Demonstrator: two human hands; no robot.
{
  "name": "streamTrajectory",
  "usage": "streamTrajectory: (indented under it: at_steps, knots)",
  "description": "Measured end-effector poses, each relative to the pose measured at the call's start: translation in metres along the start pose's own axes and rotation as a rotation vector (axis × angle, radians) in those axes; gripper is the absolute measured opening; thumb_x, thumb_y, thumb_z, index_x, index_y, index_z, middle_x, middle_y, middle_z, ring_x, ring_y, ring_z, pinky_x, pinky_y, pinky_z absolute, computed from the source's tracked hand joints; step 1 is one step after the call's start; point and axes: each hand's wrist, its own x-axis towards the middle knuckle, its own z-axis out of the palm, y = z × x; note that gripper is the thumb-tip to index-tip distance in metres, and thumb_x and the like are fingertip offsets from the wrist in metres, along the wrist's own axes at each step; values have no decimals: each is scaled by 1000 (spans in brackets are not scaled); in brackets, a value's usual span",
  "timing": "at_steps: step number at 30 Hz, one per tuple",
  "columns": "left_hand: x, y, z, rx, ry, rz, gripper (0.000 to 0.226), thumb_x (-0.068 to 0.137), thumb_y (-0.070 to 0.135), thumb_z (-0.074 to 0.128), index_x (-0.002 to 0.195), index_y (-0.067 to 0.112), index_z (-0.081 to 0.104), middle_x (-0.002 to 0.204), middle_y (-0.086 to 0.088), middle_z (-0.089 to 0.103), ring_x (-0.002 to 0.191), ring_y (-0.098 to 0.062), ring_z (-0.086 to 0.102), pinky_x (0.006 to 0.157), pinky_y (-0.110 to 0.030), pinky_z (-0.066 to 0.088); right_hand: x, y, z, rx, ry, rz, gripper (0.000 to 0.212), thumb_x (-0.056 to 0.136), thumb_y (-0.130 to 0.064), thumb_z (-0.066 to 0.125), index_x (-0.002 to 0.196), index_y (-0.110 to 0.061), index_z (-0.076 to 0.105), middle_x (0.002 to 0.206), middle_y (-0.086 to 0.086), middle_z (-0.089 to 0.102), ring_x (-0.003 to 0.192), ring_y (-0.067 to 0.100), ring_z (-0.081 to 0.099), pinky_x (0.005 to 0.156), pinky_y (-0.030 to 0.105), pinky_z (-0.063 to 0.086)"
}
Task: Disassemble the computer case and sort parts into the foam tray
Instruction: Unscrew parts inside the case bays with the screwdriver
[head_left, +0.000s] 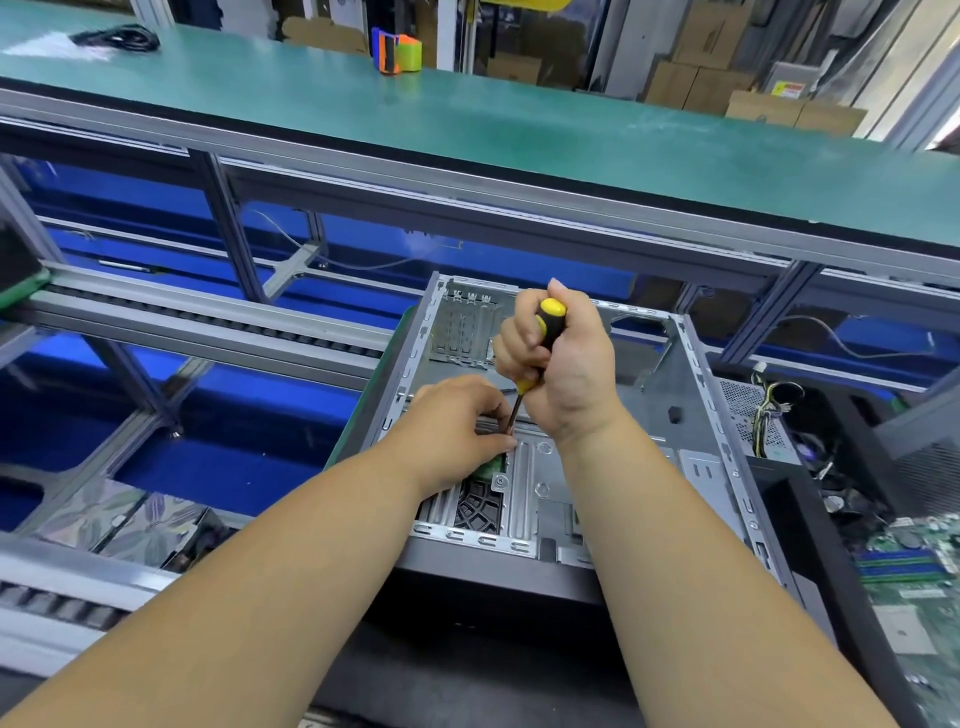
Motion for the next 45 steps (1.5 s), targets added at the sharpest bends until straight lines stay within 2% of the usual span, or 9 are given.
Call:
streamTrajectory:
  at_steps: [4,8,15,20,26,31,34,39,45]
  knots:
    - [0,-1,0,13,-2,12,15,81,36,75,81,27,64,90,10,55,94,-12,53,95,-40,41,-3,3,-6,41,-47,9,51,100,-48,29,70,-11,47,44,-6,26,44,12,13,45,26,13]
    - [0,-2,0,14,-4,14,16,82,38,75,81,28,62,90,11,54,95,-12,53,97,-41,40,-7,2,-12,-35,-11,-32,27,98,-37,42,82,-16,44,56,-2,42,49,16,34,56,31,27]
    - [-1,1,-1,26,-13,8,17,82,39,74,79,30,61,91,11,54,94,-12,53,97,-40,40,-7,1,-15,-98,90,-71,23,96,-34,54,83,-15,51,70,3,58,59,17,52,58,27,47]
    - [-2,2,-1,-18,3,-15,19,81,33,76,76,22,61,86,8,54,91,-17,55,89,-39,44,-7,11,1,-113,81,-46,43,101,-38,40,73,-14,63,56,-1,50,52,12,43,54,25,37]
    - [-2,3,-2,-17,-24,-13,14,82,30,71,80,19,64,86,7,57,89,-19,58,87,-42,47,-7,19,16,-152,77,-51,51,98,-47,36,64,-12,51,46,-5,29,45,14,21,47,24,20]
    - [-1,2,-1,14,2,12,31,81,34,76,66,31,49,81,12,50,86,-12,51,86,-36,42,-9,11,6,-85,83,-61,28,94,-38,48,77,-15,43,51,-6,32,46,10,24,46,21,25]
    - [0,-1,1,27,5,25,24,80,36,76,72,31,54,84,12,52,89,-10,51,94,-38,40,-11,7,-4,-80,108,-97,25,94,-34,49,79,-16,42,55,-3,39,50,14,33,52,25,31]
    - [2,-5,3,24,12,30,14,81,37,75,87,31,63,93,16,54,99,-8,51,100,-37,36,-12,-1,-16,-124,159,-104,29,95,-37,52,75,-21,65,75,-2,60,64,16,54,67,31,47]
    - [2,-4,2,38,7,26,12,82,37,74,88,29,66,94,12,56,100,-12,53,99,-37,36,-10,-4,-7,-125,203,-72,34,94,-35,49,71,-16,64,61,0,50,57,17,43,56,27,40]
